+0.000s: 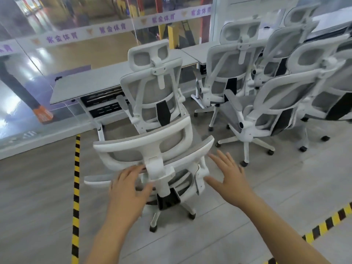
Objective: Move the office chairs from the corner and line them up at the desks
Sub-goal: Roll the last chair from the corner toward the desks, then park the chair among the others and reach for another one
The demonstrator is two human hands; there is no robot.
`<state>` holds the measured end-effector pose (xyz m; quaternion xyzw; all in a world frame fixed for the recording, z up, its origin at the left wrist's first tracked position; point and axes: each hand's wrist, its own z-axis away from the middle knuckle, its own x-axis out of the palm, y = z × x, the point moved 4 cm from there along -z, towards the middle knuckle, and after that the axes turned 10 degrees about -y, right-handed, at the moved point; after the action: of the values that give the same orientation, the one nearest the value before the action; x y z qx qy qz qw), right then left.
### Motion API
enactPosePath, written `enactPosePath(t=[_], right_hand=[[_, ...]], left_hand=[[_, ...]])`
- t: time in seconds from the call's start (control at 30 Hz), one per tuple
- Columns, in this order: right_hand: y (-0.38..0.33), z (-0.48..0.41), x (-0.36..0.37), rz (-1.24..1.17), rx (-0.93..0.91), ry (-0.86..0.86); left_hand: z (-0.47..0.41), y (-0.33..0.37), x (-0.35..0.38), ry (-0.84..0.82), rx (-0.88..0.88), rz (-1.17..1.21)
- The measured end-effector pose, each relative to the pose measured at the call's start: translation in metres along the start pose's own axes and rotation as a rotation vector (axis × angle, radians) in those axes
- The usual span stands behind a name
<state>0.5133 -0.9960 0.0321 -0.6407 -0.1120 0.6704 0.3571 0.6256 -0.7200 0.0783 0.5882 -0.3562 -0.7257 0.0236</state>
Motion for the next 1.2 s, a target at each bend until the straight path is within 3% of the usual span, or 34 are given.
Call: enactPosePath(t=[0.17,0.53,0.93,1.2], right_hand=[[0.109,0.041,-0.082,-0.267,0.153,0.157],[0.342,0.089,-0.232,-0.442,0.420,0.311],[0.606,0.047,-0.479,-0.437,0.655,0.459],[0.744,0.049,-0.613,-0.488,0.713,0.630]], left_hand=[[-0.039,0.163,0.070,-0.189,0.222,0.007],[-0.140,0.415,0.309,-0.627,0.473,-0.140],[-0.332,0.722,0.519,-0.761,0.640,-0.108],[-0.451,0.924,0.607,-0.633,0.704,-0.088]])
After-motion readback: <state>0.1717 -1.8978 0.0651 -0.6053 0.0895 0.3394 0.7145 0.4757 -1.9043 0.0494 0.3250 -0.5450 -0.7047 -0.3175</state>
